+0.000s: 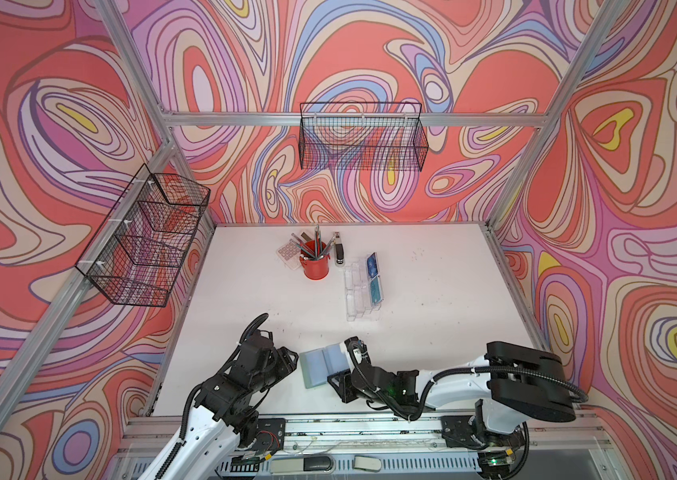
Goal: Put the credit cards into the card holder
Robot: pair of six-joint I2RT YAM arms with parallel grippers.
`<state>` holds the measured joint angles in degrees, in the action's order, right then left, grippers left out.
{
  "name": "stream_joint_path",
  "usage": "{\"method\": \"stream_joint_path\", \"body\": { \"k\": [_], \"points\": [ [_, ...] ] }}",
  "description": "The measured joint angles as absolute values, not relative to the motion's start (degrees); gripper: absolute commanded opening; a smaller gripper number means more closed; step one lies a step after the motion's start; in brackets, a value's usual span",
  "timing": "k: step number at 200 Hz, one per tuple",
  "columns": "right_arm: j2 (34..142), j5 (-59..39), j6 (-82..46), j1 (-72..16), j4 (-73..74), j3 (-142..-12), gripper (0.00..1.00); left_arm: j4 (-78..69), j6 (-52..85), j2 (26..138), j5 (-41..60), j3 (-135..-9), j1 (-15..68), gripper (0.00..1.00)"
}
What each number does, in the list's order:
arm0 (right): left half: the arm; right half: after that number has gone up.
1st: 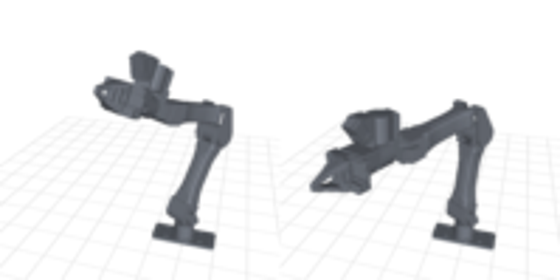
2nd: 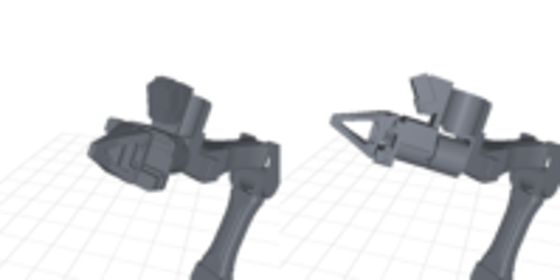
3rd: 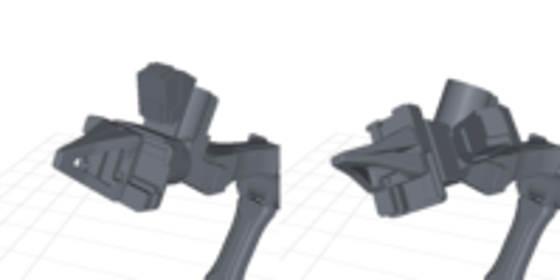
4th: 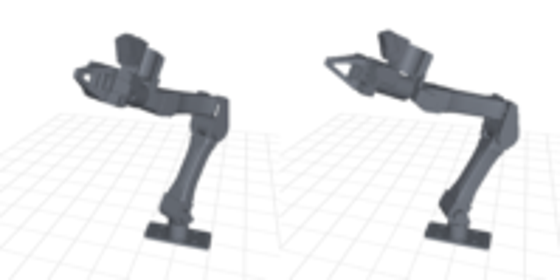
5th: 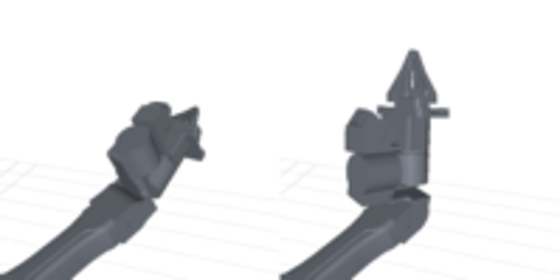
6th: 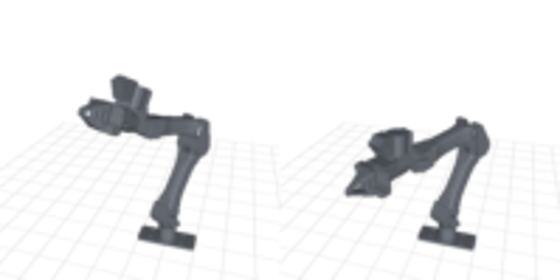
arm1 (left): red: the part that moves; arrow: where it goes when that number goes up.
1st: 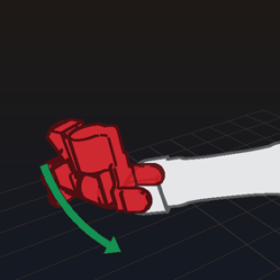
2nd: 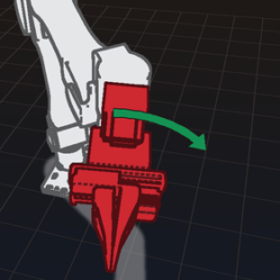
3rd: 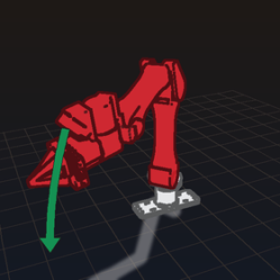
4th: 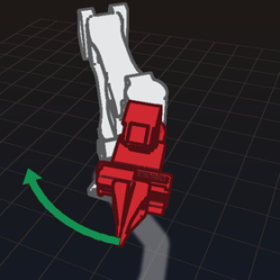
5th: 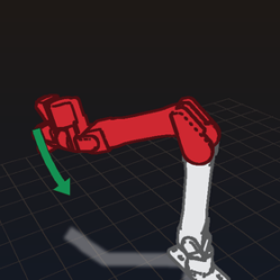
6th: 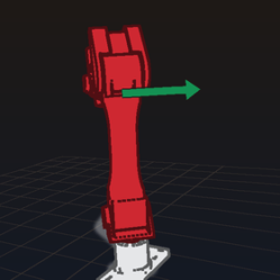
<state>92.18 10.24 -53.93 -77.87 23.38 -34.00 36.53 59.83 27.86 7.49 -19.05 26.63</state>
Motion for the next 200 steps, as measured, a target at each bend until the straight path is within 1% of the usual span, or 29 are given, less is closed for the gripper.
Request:
{"method": "stream_joint_path", "body": {
  "k": [23,81,106,120,137,153,176,194,200],
  "points": [
    [92.1,10.6,-54.3,-80.8,23.5,-34.0,0.30,35.4,59.8,30.3,8.3,-19.0,26.6,0.61],
    [98.7,12.7,-55.2,-80.3,21.3,-37.3,0.33,34.6,59.9,29.1,9.2,-19.0,26.6,0.60],
    [99.5,13.4,-55.4,-78.7,20.9,-37.6,0.33,34.6,60.2,28.2,9.4,-18.9,26.6,0.60],
    [100.6,13.4,-55.3,-77.4,21.8,-38.2,0.31,34.4,60.3,28.1,9.6,-18.7,26.6,0.60],
    [102.7,12.2,-55.1,-75.2,23.9,-39.5,0.29,34.0,60.3,28.1,10.1,-18.2,26.6,0.62],
    [104.4,10.7,-54.9,-72.9,26.4,-40.4,0.29,33.5,60.4,28.2,10.5,-17.8,26.6,0.62],
    [105.1,9.2,-54.3,-70.0,27.4,-40.9,0.29,32.9,60.4,28.7,10.6,-17.8,26.6,0.68],
    [105.1,8.9,-53.1,-68.8,25.3,-42.2,0.30,33.0,59.9,29.3,10.5,-17.9,26.6,0.77],
    [105.0,8.9,-52.7,-68.7,24.3,-42.8,0.31,33.5,59.2,29.6,10.4,-18.2,26.6,0.82]
  ]
}}
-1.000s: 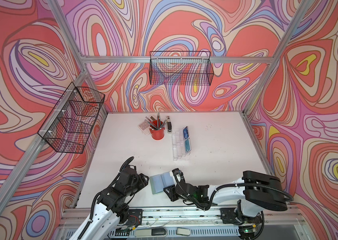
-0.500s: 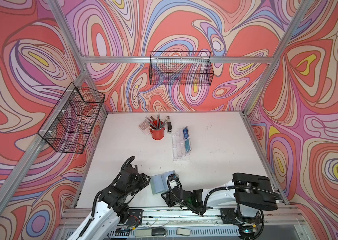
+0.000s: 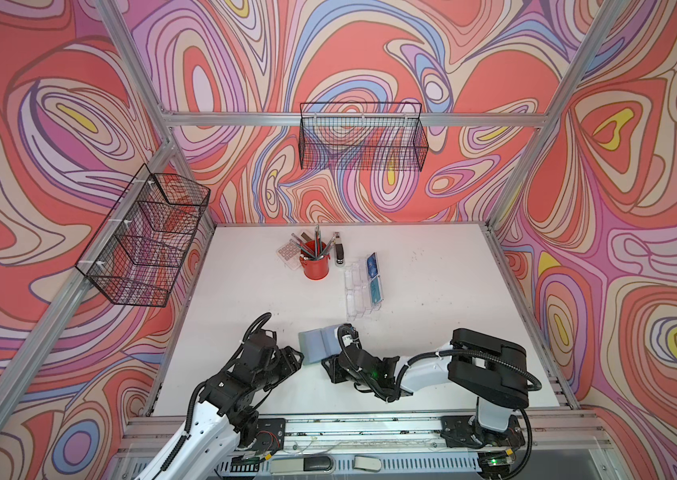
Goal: Put the credit cards into the card holder
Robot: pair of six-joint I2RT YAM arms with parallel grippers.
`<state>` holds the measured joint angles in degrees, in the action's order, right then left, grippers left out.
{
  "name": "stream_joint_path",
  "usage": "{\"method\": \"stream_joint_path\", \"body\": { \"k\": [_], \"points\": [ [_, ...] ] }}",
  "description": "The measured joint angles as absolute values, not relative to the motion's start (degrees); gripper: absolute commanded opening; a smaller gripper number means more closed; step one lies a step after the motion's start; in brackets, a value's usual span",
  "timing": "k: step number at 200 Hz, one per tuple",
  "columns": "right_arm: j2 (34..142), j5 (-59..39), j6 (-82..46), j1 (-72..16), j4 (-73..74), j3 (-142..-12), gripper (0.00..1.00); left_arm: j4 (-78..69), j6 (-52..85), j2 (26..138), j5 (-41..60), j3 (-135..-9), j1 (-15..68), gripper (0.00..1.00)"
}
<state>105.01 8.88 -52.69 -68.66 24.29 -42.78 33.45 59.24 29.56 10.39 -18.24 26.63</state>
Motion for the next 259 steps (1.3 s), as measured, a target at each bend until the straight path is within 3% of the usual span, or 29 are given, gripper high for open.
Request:
{"method": "stream_joint_path", "body": {
  "k": [20,26,46,57,99,166,259],
  "points": [
    [102.3,9.2,-50.7,-68.6,18.5,-44.8,0.35,37.9,55.6,31.0,8.1,-23.0,26.6,0.93],
    [100.3,9.7,-50.1,-68.7,16.6,-45.1,0.38,39.5,54.1,31.5,6.8,-25.6,26.6,1.00],
    [91.0,12.7,-48.1,-68.4,10.3,-45.5,0.42,41.3,51.1,32.5,1.0,-32.4,26.7,1.00],
    [85.7,14.5,-47.0,-67.5,7.2,-46.3,0.42,41.0,49.9,32.8,-1.1,-32.9,26.7,0.91],
    [74.7,20.3,-43.5,-54.5,-4.7,-51.2,0.43,44.6,48.5,40.4,-8.2,-31.5,26.7,0.87],
    [80.4,13.3,-37.1,-35.8,-13.0,-55.2,0.46,46.1,49.5,35.0,-13.6,-31.0,26.7,0.94],
    [92.7,0.8,-32.7,-34.1,-14.6,-63.7,0.32,46.1,49.4,35.9,-14.4,-31.0,26.7,0.94]
  ]
}}
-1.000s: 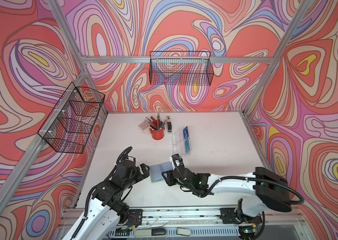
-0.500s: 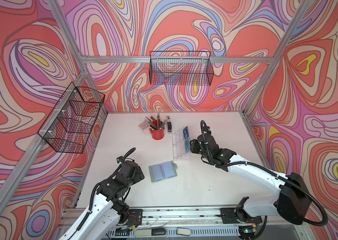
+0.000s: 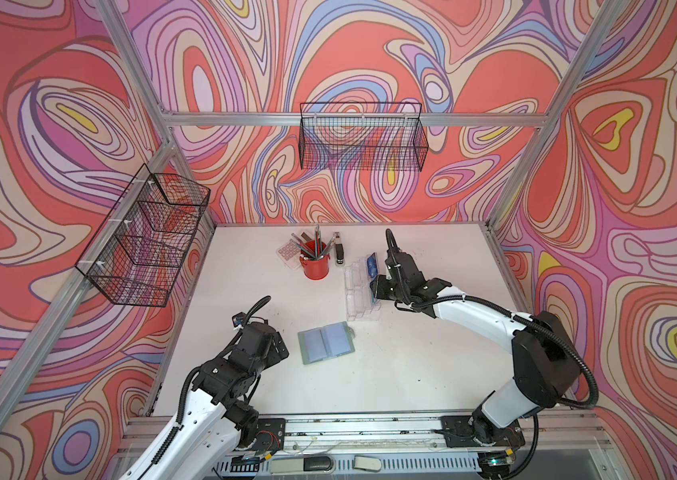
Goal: Put the credit cards into the card holder
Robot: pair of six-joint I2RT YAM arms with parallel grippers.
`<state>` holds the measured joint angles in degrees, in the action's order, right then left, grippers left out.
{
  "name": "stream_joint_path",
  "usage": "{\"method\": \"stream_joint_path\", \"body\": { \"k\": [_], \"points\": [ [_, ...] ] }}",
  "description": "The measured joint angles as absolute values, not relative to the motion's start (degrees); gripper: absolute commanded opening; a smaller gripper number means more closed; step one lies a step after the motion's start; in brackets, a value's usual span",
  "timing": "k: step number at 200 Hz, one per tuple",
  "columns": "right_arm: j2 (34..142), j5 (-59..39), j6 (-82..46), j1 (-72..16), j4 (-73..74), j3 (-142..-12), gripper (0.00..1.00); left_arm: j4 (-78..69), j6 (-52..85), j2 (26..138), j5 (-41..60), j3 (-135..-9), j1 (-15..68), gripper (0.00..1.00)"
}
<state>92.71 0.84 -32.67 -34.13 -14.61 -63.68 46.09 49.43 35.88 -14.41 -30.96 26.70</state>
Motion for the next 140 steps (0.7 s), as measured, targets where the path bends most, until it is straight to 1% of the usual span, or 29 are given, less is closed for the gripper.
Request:
{"method": "stream_joint_path", "body": {
  "k": [17,57,140],
  "points": [
    [92.8,0.1,-32.5,-34.2,-14.6,-64.0,0.28,46.1,49.4,36.4,-14.4,-31.0,26.7,0.94],
    [93.3,-0.1,-32.6,-34.1,-15.2,-64.7,0.28,46.1,49.3,36.4,-14.4,-31.0,26.7,0.94],
    [98.4,-0.1,-32.7,-34.2,-16.3,-67.4,0.28,46.1,49.1,36.4,-14.3,-31.0,26.7,0.94]
  ]
}}
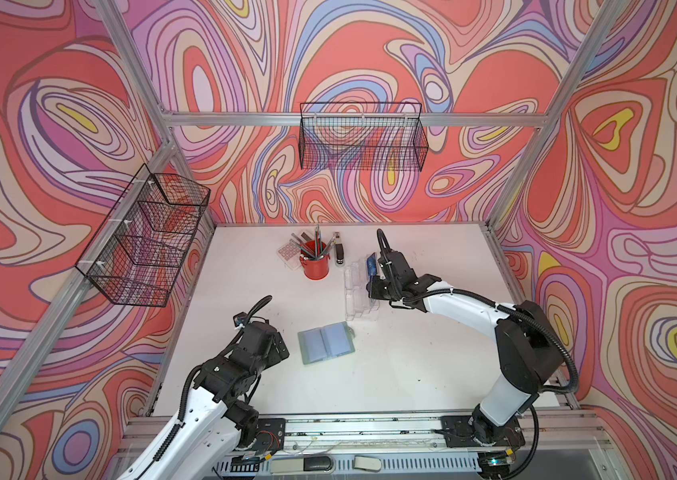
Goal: Put the credit cards into the card holder
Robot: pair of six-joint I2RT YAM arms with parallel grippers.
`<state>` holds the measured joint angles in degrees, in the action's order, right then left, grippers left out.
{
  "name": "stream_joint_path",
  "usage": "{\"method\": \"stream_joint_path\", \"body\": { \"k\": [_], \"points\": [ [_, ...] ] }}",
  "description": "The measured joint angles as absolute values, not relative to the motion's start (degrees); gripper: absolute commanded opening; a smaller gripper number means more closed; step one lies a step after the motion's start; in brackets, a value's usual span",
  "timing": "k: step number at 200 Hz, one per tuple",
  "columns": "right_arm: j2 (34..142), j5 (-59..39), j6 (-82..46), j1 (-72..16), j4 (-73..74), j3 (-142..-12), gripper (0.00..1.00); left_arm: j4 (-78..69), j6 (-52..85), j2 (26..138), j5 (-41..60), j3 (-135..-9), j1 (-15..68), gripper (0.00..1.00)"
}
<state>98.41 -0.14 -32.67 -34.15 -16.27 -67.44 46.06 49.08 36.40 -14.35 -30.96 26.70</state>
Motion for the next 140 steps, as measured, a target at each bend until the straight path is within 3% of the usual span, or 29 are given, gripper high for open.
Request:
{"method": "stream_joint_path", "body": {
  "k": [140],
  "points": [
    [96.5,-0.6,-32.6,-34.1,-17.6,-69.0,0.28,46.0,48.6,36.9,-13.5,-31.0,26.7,0.94]
  ]
}}
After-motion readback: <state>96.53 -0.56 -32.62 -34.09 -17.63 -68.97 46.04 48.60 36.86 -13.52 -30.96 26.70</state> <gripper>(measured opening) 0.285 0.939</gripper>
